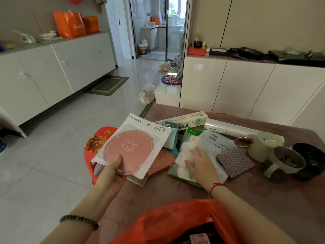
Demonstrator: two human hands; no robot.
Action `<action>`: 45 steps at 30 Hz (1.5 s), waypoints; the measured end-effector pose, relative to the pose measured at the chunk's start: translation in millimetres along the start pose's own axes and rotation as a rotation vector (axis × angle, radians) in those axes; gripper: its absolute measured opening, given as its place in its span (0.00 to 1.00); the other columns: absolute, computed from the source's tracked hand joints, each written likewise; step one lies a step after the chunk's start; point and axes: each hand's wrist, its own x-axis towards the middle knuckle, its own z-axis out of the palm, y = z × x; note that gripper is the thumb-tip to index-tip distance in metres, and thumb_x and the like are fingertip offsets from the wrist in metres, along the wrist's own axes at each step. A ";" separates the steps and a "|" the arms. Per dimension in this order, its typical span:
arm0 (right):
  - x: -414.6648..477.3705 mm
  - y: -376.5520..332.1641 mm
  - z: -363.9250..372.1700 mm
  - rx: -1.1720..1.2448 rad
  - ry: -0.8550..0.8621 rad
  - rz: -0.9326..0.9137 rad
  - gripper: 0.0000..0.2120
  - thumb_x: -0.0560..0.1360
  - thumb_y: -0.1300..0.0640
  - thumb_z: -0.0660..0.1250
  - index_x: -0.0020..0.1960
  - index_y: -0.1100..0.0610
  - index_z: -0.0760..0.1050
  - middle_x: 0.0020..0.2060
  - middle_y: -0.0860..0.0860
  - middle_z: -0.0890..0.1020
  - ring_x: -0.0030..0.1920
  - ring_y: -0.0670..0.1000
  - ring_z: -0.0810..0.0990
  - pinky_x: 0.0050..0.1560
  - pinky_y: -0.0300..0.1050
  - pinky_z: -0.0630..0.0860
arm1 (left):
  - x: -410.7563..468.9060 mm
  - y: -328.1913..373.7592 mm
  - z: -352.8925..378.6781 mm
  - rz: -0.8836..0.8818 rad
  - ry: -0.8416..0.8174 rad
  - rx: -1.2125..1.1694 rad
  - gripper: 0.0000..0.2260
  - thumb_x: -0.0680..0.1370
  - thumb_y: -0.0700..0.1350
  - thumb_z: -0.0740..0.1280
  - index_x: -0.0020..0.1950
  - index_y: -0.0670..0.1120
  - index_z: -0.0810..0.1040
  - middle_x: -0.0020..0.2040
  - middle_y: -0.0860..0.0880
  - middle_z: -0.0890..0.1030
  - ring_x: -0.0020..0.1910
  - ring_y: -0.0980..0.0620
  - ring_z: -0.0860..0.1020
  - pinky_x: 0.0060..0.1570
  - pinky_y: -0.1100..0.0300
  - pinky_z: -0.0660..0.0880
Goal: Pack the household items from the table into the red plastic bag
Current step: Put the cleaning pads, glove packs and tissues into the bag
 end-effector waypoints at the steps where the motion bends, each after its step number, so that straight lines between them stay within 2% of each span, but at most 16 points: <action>1: 2.2 7.1 0.5 -0.003 0.032 0.049 0.33 0.76 0.44 0.60 0.74 0.59 0.54 0.75 0.58 0.55 0.75 0.57 0.53 0.74 0.48 0.51 | -1.1 -1.7 2.6 -0.004 -0.021 0.016 0.07 0.79 0.37 0.59 0.49 0.47 0.73 0.44 0.49 0.81 0.39 0.53 0.81 0.27 0.61 0.80; 4: 7.5 21.6 4.2 0.005 -0.048 0.196 0.37 0.76 0.43 0.59 0.74 0.63 0.50 0.73 0.62 0.57 0.73 0.60 0.55 0.73 0.49 0.53 | -6.5 -6.1 11.7 -0.019 -0.118 0.058 0.08 0.79 0.36 0.58 0.48 0.46 0.74 0.35 0.51 0.86 0.34 0.55 0.84 0.31 0.58 0.82; 9: 9.4 32.0 -5.9 -0.104 0.015 0.080 0.11 0.78 0.58 0.59 0.59 0.60 0.69 0.57 0.56 0.77 0.56 0.54 0.76 0.55 0.44 0.73 | -19.9 -10.5 30.3 -0.061 -0.200 0.082 0.08 0.78 0.34 0.58 0.47 0.43 0.75 0.34 0.50 0.86 0.33 0.53 0.84 0.32 0.55 0.82; 13: 0.7 37.3 -39.3 0.365 0.205 0.311 0.13 0.80 0.60 0.55 0.38 0.57 0.72 0.40 0.57 0.80 0.40 0.55 0.78 0.36 0.44 0.73 | -30.5 -12.4 42.9 -0.102 -0.221 0.082 0.09 0.79 0.33 0.57 0.46 0.42 0.75 0.31 0.49 0.85 0.30 0.53 0.84 0.30 0.56 0.81; 15: -8.6 27.7 -66.2 0.562 0.430 0.337 0.12 0.79 0.62 0.56 0.46 0.64 0.77 0.41 0.58 0.80 0.35 0.48 0.75 0.31 0.35 0.67 | -34.5 -11.4 49.3 -0.120 -0.245 0.072 0.09 0.79 0.33 0.57 0.46 0.42 0.75 0.32 0.48 0.85 0.31 0.53 0.84 0.32 0.56 0.82; 17: -24.4 13.4 -95.8 0.722 0.567 0.283 0.15 0.78 0.66 0.57 0.63 0.63 0.74 0.50 0.55 0.80 0.39 0.40 0.75 0.34 0.28 0.70 | -39.3 -11.2 57.6 -0.147 -0.276 0.057 0.08 0.79 0.34 0.57 0.49 0.41 0.75 0.36 0.46 0.86 0.35 0.50 0.84 0.39 0.53 0.80; 19: -45.8 -7.9 -117.4 0.783 0.583 0.146 0.22 0.76 0.69 0.58 0.68 0.56 0.68 0.51 0.54 0.80 0.40 0.42 0.76 0.39 0.33 0.77 | -43.9 -13.6 68.2 -0.194 -0.311 0.050 0.08 0.79 0.35 0.58 0.55 0.39 0.74 0.45 0.43 0.84 0.42 0.46 0.83 0.39 0.50 0.81; 21: -67.2 -32.9 -124.3 0.628 0.600 -0.061 0.25 0.74 0.70 0.58 0.67 0.51 0.67 0.46 0.57 0.82 0.39 0.53 0.80 0.38 0.47 0.79 | -50.6 -18.4 80.4 -0.244 -0.365 0.046 0.11 0.79 0.38 0.57 0.60 0.39 0.72 0.47 0.41 0.84 0.43 0.45 0.84 0.35 0.50 0.83; 26: -96.6 -74.7 -112.6 0.248 0.426 -0.466 0.22 0.65 0.60 0.56 0.56 0.54 0.80 0.45 0.50 0.86 0.44 0.51 0.84 0.33 0.42 0.81 | -91.0 -12.1 107.6 -0.296 -0.618 0.025 0.28 0.74 0.61 0.54 0.56 0.41 0.81 0.51 0.40 0.84 0.48 0.45 0.84 0.47 0.51 0.80; 28: -101.9 -75.7 -114.4 0.168 0.274 -0.566 0.20 0.66 0.58 0.55 0.54 0.53 0.80 0.46 0.48 0.85 0.45 0.50 0.84 0.31 0.40 0.79 | -103.5 -10.2 107.3 -0.274 -0.640 0.100 0.27 0.71 0.60 0.57 0.54 0.41 0.82 0.51 0.40 0.84 0.49 0.46 0.83 0.46 0.55 0.82; 31: -101.3 -74.8 -126.0 0.174 0.013 -0.711 0.17 0.74 0.56 0.58 0.61 0.55 0.75 0.60 0.50 0.79 0.63 0.49 0.73 0.59 0.42 0.72 | -108.8 -10.2 104.9 -0.244 -0.512 0.199 0.13 0.73 0.45 0.62 0.49 0.37 0.78 0.38 0.42 0.85 0.37 0.49 0.85 0.35 0.61 0.82; 34: -113.9 -69.6 -156.3 0.544 -0.080 -0.625 0.23 0.71 0.45 0.66 0.64 0.50 0.73 0.68 0.45 0.71 0.70 0.38 0.60 0.71 0.36 0.55 | -119.7 5.1 106.1 -0.269 -0.513 0.130 0.15 0.76 0.44 0.60 0.54 0.35 0.79 0.43 0.39 0.85 0.40 0.45 0.85 0.38 0.54 0.83; 37: -131.7 -60.6 -191.1 0.957 0.356 -0.109 0.31 0.66 0.39 0.70 0.66 0.47 0.69 0.68 0.45 0.69 0.69 0.42 0.65 0.68 0.44 0.66 | -139.4 25.6 108.7 -0.183 -0.590 0.019 0.17 0.70 0.43 0.65 0.57 0.38 0.79 0.49 0.40 0.85 0.45 0.45 0.84 0.39 0.51 0.82; 39: -144.4 -51.2 -208.1 1.420 0.169 0.199 0.45 0.61 0.42 0.74 0.73 0.51 0.60 0.69 0.49 0.71 0.67 0.49 0.70 0.67 0.54 0.68 | -161.6 33.4 108.7 -0.192 -0.673 -0.016 0.16 0.64 0.43 0.73 0.51 0.40 0.83 0.50 0.40 0.84 0.48 0.44 0.84 0.43 0.46 0.82; 42: -168.1 -46.6 -222.5 1.966 -0.222 0.201 0.23 0.69 0.53 0.69 0.63 0.59 0.74 0.56 0.57 0.82 0.56 0.57 0.81 0.59 0.60 0.75 | -195.5 30.8 97.8 -0.271 -0.768 0.074 0.26 0.57 0.43 0.81 0.53 0.40 0.83 0.57 0.38 0.82 0.55 0.41 0.81 0.54 0.43 0.77; 45: -199.3 -45.9 -235.9 1.931 -0.155 0.129 0.19 0.67 0.62 0.69 0.57 0.62 0.76 0.47 0.58 0.85 0.45 0.56 0.85 0.41 0.53 0.82 | -225.2 25.9 77.3 -0.231 -0.798 0.392 0.16 0.67 0.46 0.75 0.52 0.43 0.84 0.55 0.42 0.83 0.56 0.43 0.81 0.55 0.52 0.79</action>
